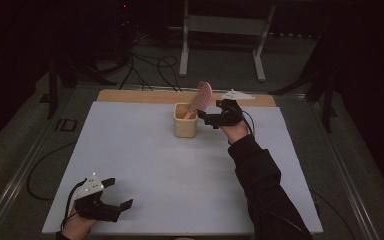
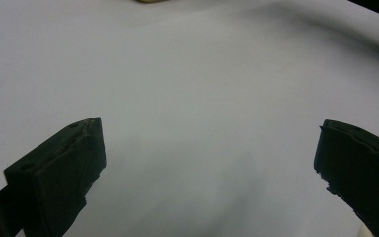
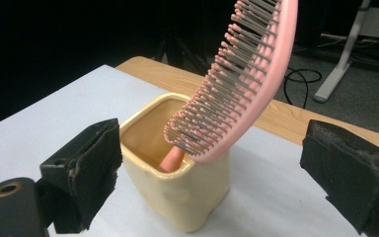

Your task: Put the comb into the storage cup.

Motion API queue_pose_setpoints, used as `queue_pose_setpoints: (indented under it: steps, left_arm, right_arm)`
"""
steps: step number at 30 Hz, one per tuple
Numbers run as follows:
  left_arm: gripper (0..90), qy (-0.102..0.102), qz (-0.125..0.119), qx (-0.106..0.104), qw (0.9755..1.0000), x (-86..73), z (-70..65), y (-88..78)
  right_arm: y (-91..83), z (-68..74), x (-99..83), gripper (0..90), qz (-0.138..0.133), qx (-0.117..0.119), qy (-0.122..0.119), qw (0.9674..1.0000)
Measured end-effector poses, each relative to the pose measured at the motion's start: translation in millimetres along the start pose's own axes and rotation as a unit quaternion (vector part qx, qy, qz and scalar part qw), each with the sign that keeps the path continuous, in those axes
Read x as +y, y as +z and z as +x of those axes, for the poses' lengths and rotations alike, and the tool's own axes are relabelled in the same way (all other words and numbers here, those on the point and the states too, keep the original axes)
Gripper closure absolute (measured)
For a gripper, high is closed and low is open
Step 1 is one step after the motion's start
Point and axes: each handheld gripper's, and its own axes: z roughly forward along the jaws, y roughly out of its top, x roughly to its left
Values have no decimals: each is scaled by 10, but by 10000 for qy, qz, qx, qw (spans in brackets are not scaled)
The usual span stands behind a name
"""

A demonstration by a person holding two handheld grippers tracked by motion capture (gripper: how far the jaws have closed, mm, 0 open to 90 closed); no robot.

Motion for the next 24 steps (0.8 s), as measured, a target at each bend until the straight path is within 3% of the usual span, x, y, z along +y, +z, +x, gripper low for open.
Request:
queue_pose_setpoints:
  steps: [24]
  left_arm:
    - [3,21,-1,-8,10000,9,-1,-9]
  right_arm:
    - [-252,-18,-415,86,88,140,36,9999]
